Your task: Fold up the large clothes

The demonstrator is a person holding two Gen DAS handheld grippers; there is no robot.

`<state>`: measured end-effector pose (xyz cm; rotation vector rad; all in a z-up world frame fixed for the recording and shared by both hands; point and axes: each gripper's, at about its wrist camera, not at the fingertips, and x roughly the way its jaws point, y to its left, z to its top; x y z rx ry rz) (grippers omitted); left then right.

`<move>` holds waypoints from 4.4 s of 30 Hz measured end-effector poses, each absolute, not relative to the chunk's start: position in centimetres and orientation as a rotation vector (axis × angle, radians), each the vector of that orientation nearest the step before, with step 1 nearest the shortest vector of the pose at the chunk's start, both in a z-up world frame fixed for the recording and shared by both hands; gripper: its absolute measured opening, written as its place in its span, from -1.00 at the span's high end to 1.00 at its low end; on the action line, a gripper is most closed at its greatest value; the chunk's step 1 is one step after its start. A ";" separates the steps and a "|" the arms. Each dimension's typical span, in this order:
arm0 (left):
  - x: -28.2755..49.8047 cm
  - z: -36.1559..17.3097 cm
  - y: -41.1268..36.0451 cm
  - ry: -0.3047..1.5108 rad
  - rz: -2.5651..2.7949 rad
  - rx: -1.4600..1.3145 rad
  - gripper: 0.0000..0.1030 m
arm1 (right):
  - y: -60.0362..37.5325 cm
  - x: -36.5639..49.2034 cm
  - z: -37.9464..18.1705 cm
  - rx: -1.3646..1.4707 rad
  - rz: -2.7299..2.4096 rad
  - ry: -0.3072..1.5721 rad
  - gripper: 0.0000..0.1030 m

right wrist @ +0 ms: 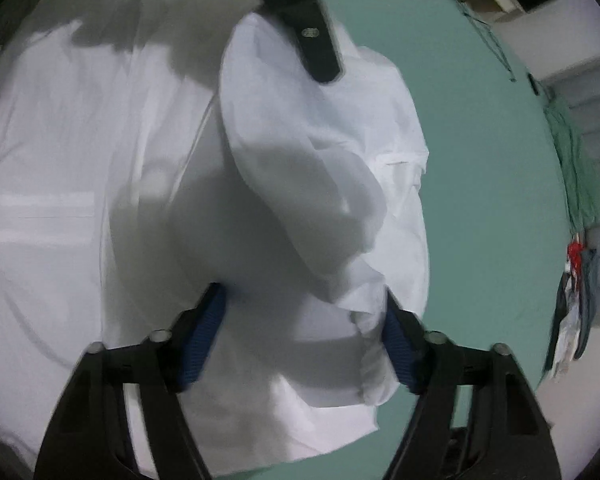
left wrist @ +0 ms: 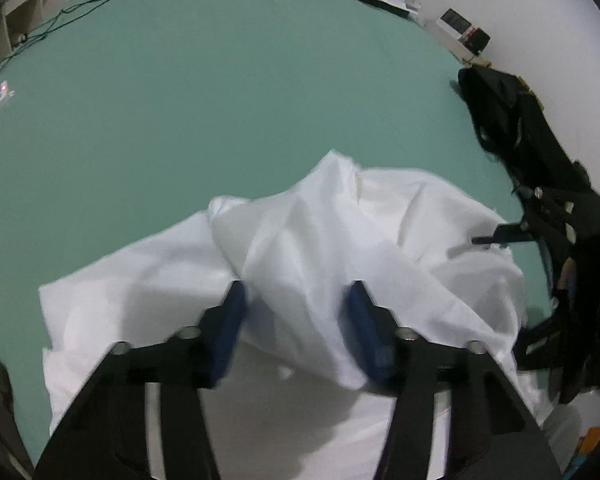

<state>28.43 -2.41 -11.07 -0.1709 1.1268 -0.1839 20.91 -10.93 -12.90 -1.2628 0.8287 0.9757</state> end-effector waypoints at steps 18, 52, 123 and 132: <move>16.6 -11.7 -2.7 1.093 -0.079 -0.182 0.52 | -14.3 9.8 -13.1 -0.789 0.522 0.647 0.82; 14.1 -10.8 -4.1 0.983 0.035 -0.147 0.13 | -14.9 9.2 -15.4 -0.136 0.637 0.865 0.44; -7.1 -14.3 10.2 1.118 0.186 -0.242 0.92 | -32.9 -5.2 -16.2 0.146 0.171 1.054 0.86; -8.1 -12.0 9.8 1.049 0.183 -0.238 0.93 | -31.9 -5.5 -15.8 0.072 0.168 1.043 0.90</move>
